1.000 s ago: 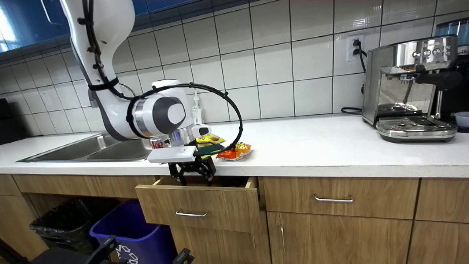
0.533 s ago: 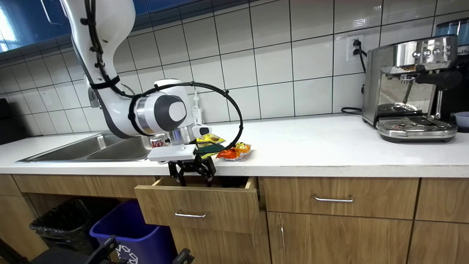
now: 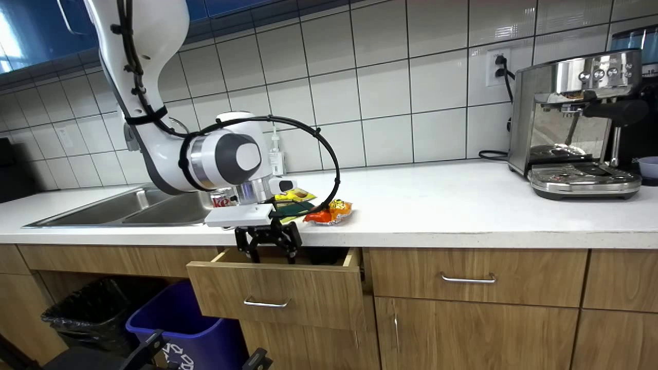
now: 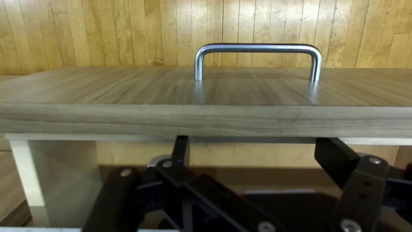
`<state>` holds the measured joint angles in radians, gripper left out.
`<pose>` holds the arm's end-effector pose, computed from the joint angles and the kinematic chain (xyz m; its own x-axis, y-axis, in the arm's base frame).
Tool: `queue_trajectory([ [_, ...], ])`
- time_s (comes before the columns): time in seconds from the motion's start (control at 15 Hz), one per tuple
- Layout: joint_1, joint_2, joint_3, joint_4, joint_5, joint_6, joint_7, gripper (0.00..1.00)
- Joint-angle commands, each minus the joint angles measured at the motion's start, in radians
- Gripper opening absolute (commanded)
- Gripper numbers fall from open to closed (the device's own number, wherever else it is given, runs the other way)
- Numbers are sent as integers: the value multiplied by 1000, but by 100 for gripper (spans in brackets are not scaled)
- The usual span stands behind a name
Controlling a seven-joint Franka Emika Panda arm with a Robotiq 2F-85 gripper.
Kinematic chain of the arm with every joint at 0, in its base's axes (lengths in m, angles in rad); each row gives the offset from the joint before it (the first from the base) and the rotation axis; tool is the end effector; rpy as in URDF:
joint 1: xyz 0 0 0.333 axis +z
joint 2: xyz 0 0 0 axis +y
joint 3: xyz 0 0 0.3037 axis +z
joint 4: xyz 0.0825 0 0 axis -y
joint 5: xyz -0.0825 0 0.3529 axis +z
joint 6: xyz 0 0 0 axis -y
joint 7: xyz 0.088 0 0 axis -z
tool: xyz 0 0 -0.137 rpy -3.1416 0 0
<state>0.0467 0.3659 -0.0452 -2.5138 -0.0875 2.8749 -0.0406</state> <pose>0.4440 0.0030 0.1302 0.9916 0.1290 -0.0083 0.1292 -0.9909 0.0385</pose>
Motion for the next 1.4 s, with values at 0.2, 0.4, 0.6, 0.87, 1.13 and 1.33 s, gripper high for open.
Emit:
queue_trajectory([
  [0.2,-14,-62,27,-74,36,-82,21,100],
  [0.4,-24,-72,37,-86,51,-114,13,100],
  [0.6,-19,-84,33,-103,53,-141,23,100],
  [0.87,-17,-110,38,-133,62,-183,22,100],
  [1.13,-15,-129,40,-154,65,-217,23,100],
  [1.33,-14,-128,36,-149,68,-234,33,100],
])
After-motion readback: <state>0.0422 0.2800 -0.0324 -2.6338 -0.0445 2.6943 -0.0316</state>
